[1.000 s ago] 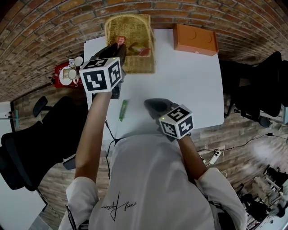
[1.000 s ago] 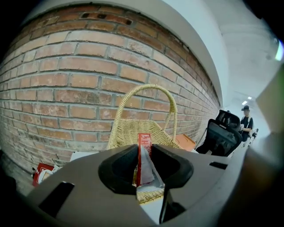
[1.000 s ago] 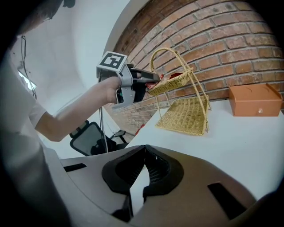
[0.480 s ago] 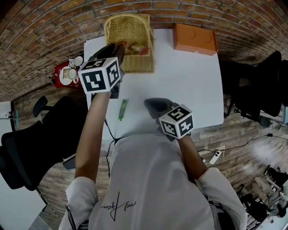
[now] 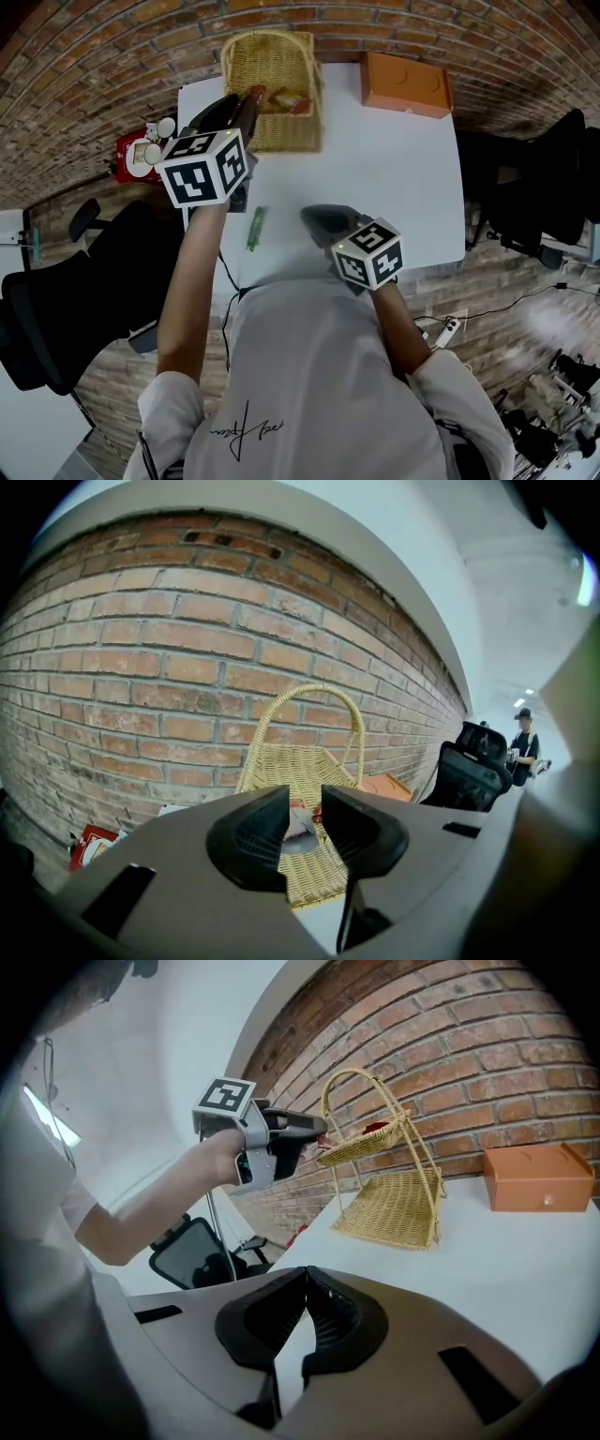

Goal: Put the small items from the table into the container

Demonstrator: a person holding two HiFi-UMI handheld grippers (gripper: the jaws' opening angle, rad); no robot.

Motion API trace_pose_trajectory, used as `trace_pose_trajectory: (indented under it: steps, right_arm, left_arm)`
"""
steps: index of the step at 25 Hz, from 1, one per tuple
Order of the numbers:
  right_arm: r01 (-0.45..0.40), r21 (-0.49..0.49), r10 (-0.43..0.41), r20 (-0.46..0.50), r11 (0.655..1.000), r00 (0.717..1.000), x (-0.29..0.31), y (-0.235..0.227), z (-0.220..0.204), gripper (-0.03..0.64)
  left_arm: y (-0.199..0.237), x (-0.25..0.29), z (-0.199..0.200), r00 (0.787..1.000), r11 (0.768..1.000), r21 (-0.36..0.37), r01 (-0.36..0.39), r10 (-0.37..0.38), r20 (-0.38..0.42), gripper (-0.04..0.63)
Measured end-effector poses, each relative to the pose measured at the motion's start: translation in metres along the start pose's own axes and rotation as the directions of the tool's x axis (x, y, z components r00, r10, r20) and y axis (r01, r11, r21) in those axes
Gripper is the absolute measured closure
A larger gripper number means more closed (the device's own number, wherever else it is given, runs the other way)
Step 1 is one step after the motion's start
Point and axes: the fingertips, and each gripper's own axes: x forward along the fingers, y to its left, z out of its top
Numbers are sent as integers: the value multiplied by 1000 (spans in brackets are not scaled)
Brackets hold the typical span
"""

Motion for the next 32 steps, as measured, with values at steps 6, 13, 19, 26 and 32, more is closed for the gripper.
trace_pose_trajectory:
  steps: [6,13,19,26,32]
  right_arm:
    - [-7,-19,7,4,1000,1000,-2,4,0,595]
    - [-10,-39,11,14,999,1000,-8,10,1,595]
    - [-10,-52,11,21,999,1000,-17,14,-3,595]
    - [-23,-67,24,16,997,1000,-25,22,-13,595]
    - [-26,-78,29,43,997,999,-31,29,-14,595]
  left_arm:
    - [-4,-14,-2,999,1000,11,-5,4,32,489]
    - [-10,-35,-5,998,1000,8,5,-5,60,528]
    - [-22,-57,-2,995,1000,24,12,-14,100,555]
    - [-29,-74,-17,994,1000,-1,12,-11,105,569]
    - [-30,-87,-43,996,1000,-31,4,-1,89,577]
